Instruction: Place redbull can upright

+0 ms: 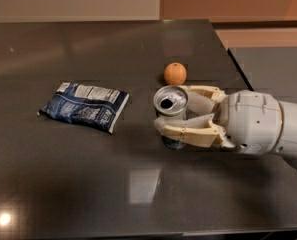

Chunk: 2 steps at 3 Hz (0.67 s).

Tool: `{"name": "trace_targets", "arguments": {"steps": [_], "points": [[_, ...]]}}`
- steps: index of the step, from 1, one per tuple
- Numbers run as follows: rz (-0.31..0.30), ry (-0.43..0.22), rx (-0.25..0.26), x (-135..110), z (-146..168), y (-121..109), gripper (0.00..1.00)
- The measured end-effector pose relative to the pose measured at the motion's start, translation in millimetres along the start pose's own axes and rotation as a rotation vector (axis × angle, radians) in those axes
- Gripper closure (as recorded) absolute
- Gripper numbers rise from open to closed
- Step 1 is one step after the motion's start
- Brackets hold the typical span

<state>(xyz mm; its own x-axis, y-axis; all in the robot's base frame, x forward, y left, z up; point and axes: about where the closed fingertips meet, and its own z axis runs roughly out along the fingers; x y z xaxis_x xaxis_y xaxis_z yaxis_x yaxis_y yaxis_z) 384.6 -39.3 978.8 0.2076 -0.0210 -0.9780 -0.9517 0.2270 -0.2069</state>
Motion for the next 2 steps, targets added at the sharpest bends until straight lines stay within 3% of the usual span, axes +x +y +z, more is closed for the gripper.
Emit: {"name": "trace_targets", "arguments": {"steps": [2], "points": [[0.078, -0.010, 0.047, 16.5, -13.8, -19.2, 1.00]]}}
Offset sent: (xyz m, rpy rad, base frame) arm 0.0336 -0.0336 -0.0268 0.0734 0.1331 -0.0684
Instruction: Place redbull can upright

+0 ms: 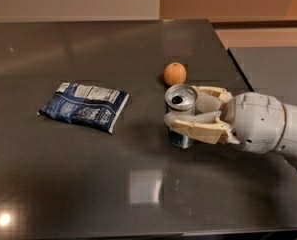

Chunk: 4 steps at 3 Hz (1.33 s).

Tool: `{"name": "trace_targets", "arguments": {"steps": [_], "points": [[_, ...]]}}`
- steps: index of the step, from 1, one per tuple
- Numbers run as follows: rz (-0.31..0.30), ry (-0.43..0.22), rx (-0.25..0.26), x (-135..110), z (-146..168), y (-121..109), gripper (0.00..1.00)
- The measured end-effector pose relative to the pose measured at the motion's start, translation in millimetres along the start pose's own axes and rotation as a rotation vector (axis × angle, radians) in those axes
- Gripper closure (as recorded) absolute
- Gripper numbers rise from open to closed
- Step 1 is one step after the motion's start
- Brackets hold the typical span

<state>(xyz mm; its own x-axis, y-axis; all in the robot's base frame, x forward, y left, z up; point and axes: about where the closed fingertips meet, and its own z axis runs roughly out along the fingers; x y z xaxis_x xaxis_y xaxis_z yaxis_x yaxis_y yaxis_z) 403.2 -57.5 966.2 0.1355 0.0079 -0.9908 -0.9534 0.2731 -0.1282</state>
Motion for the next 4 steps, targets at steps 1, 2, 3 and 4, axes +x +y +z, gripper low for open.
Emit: {"name": "trace_targets", "arguments": {"steps": [1, 2, 3, 4], "points": [[0.039, -0.019, 0.009, 7, -3, -9, 1.00], [0.064, -0.054, 0.008, 14, -4, -17, 1.00], [0.087, -0.072, 0.004, 22, -4, -24, 1.00], [0.110, -0.076, 0.004, 33, -5, -28, 1.00]]}}
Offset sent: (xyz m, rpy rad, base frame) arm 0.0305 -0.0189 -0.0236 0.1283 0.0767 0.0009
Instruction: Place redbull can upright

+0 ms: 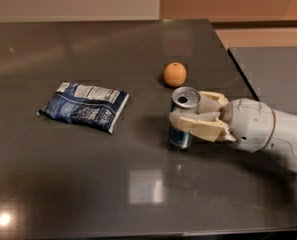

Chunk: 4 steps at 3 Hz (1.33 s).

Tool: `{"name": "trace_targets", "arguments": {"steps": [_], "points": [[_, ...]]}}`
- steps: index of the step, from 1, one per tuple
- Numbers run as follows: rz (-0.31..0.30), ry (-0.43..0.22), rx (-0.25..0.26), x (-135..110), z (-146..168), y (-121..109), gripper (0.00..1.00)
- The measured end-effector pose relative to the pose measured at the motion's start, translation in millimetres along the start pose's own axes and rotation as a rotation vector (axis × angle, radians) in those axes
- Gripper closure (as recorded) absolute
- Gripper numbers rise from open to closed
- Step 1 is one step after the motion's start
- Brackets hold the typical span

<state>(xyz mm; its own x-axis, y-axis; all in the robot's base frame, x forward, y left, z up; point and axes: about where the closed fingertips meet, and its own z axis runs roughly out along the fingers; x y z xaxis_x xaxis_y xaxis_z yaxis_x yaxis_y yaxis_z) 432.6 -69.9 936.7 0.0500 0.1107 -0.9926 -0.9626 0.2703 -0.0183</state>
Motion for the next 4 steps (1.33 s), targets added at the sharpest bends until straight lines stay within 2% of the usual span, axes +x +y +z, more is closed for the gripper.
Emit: {"name": "trace_targets", "arguments": {"steps": [1, 2, 4], "points": [[0.020, -0.003, 0.004, 10, -5, -4, 1.00], [0.032, -0.006, 0.001, 16, -7, -6, 0.82], [0.049, -0.018, -0.016, 22, -11, -7, 0.36]]}}
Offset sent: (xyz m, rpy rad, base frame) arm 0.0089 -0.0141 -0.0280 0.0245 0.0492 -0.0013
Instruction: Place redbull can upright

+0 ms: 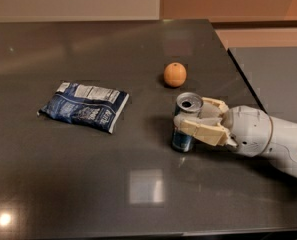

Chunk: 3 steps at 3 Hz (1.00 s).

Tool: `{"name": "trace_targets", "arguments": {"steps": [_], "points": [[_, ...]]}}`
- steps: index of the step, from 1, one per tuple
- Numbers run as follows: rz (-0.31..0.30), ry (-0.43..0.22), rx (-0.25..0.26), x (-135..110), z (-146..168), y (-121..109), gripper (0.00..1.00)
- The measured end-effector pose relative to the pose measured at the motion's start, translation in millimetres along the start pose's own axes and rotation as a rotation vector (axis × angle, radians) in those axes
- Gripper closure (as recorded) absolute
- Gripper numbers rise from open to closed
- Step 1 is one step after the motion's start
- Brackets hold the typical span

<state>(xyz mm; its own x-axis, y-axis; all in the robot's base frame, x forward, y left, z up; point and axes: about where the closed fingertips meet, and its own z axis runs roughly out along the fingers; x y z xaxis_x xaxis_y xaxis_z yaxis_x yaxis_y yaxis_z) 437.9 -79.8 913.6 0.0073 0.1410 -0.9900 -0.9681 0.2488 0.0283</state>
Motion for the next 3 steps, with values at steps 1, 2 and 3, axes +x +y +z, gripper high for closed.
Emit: {"name": "trace_targets", "arguments": {"steps": [1, 2, 3], "points": [[-0.003, 0.000, -0.005, -1.3, 2.4, 1.2, 0.13], [-0.006, 0.001, -0.009, -2.6, 4.7, 2.3, 0.00], [-0.006, 0.001, -0.009, -2.6, 4.8, 2.4, 0.00]]}}
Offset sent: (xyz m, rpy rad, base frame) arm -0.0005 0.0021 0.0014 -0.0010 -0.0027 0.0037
